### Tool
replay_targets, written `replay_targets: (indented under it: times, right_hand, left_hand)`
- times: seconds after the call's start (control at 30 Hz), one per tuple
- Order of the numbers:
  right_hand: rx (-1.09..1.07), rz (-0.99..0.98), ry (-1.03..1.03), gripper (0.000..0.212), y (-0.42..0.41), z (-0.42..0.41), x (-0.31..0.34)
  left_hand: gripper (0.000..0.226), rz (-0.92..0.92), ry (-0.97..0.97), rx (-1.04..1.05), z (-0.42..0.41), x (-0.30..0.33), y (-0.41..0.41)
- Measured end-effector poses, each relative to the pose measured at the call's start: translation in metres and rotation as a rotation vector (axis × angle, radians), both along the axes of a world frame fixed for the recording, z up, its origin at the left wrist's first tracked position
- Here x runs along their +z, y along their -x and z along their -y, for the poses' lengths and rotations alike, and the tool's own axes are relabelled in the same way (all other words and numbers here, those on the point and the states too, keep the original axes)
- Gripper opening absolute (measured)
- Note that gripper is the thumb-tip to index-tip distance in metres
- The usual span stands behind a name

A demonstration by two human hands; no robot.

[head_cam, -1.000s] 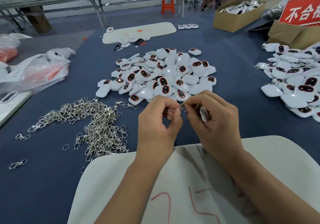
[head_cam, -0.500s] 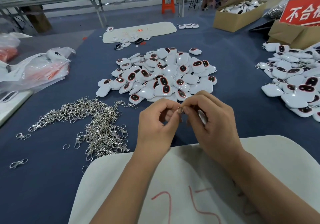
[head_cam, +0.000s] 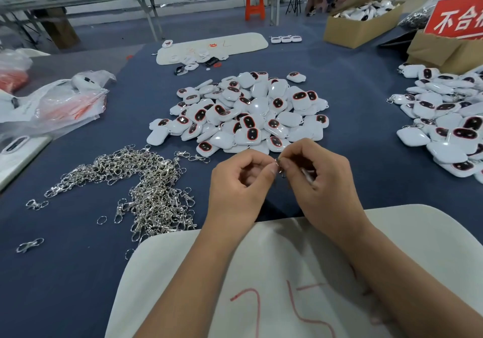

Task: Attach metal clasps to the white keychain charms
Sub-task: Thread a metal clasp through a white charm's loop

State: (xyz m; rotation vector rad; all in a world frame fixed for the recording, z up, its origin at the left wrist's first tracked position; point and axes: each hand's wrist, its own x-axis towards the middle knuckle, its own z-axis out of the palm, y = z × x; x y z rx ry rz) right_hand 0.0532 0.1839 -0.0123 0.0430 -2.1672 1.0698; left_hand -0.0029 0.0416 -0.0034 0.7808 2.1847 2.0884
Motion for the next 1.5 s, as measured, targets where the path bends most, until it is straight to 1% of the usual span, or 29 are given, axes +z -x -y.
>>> replay_targets:
  times: [0.13,0.2,0.3,0.43,0.5,0.57,0.67,0.77,0.9,1.03,1.17,1.33,1.5]
  right_hand:
    - [-0.002,-0.013,0.004,0.008,0.000,-0.001,-0.001]
    - [-0.009,-0.018,0.002,0.009,0.000,0.000,-0.001]
    - [-0.015,-0.012,-0.007,0.011,-0.001,0.000,0.000]
    - [0.006,0.049,-0.085,0.013,-0.001,0.001,0.001]
    - [-0.008,0.066,-0.089,0.010,0.001,0.002,-0.001]
    - [-0.038,0.074,-0.072,0.003,0.002,0.001,-0.001]
    - [-0.031,0.069,-0.097,0.007,0.003,-0.002,-0.002]
    - [-0.011,0.064,-0.103,0.007,0.003,-0.003,-0.001]
    - [0.009,0.102,-0.023,0.010,0.002,-0.001,-0.001]
    - [0.070,0.205,0.209,0.017,0.001,-0.005,0.001]
    - [0.158,0.282,0.388,0.021,0.002,-0.012,0.004]
    - [0.172,0.303,0.373,0.022,0.002,-0.010,0.004]
    - [0.168,0.299,0.338,0.022,0.000,-0.009,0.006]
  left_hand:
    - [0.014,0.019,0.009,0.000,-0.001,0.000,-0.002]
    - [0.007,0.031,0.022,0.003,-0.002,-0.001,0.000]
    - [0.013,0.018,0.036,0.030,-0.002,-0.004,0.004]
    - [0.018,0.000,0.048,0.087,-0.004,-0.006,0.005]
    - [0.016,-0.010,0.063,0.100,-0.005,-0.009,0.006]
    - [0.015,-0.013,0.079,0.086,-0.005,-0.010,0.008]
    - [0.012,-0.027,0.094,0.059,-0.003,-0.008,0.008]
    - [0.014,-0.006,0.075,0.056,-0.001,-0.009,0.009]
    - [0.014,0.071,0.050,0.044,-0.001,-0.008,0.009]
    - [0.010,0.083,0.006,-0.017,0.000,-0.003,0.005]
    - [0.018,0.052,0.026,-0.075,0.001,0.000,0.003]
    - [0.011,0.043,-0.008,-0.046,0.000,-0.001,0.003]
    - [0.016,0.073,-0.002,-0.054,0.001,0.000,0.003]
